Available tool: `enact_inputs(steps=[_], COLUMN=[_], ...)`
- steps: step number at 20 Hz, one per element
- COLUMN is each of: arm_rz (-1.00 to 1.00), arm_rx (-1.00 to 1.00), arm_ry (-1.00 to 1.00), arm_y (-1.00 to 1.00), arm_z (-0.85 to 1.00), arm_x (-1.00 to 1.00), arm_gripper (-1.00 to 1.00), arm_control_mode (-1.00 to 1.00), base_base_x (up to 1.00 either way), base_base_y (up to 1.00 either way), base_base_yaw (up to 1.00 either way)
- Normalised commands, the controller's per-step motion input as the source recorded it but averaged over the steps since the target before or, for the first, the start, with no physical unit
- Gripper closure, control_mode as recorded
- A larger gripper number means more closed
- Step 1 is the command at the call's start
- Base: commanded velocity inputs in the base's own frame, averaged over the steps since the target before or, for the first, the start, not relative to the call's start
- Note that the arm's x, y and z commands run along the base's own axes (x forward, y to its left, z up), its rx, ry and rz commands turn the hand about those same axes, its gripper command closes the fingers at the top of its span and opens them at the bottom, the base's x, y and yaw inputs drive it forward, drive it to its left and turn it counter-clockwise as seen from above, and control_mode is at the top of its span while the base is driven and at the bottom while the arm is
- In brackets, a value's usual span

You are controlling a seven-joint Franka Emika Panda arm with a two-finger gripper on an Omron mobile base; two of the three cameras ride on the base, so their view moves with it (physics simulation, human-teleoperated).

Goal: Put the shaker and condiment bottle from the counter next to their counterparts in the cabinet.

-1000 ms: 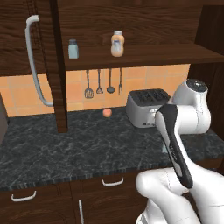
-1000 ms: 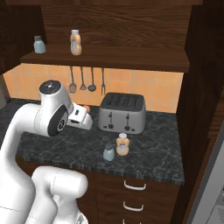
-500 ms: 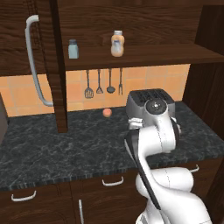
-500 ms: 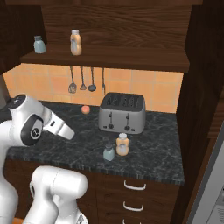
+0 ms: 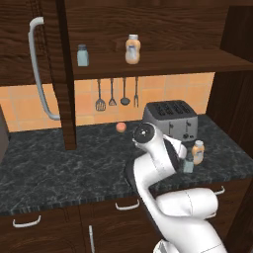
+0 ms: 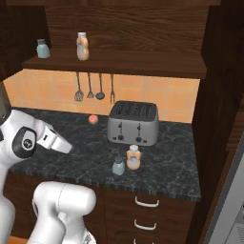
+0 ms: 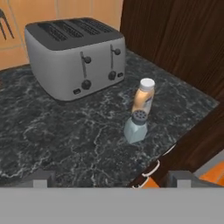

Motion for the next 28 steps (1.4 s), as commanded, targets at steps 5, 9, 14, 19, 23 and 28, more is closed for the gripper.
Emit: enact_inputs(steps=[5, 9, 14, 19, 23, 28], arm_rz=[-0.07, -0.19, -0.12, -0.05, -0.20, -0.32], arm_rx=[-0.11, -0.02, 0.00, -0.01, -0.05, -0.01], arm_ry=[-0.17, -0.24, -0.08, -0.01, 0.03, 0.00], arm_y=[-0.02, -0.06, -0.52, -0.51, -0.31, -0.04], arm_z=[-0.68, -0.41, -0.01, -0.01, -0.25, -0.44], arm_x=[0.05, 0.01, 0.08, 0.00, -0.17, -0.07], arm_gripper=[-1.00, -1.00, -1.00, -1.00, -1.00, -1.00], arm_control_mode=[-1.00, -1.00, -1.00, -1.00, -1.00, -1.00], base_base_x=[0.00, 0.00, 0.00, 0.00, 0.00, 0.00], base_base_y=[0.00, 0.00, 0.00, 0.00, 0.00, 0.00], base_base_yaw=[0.00, 0.00, 0.00, 0.00, 0.00, 0.00])
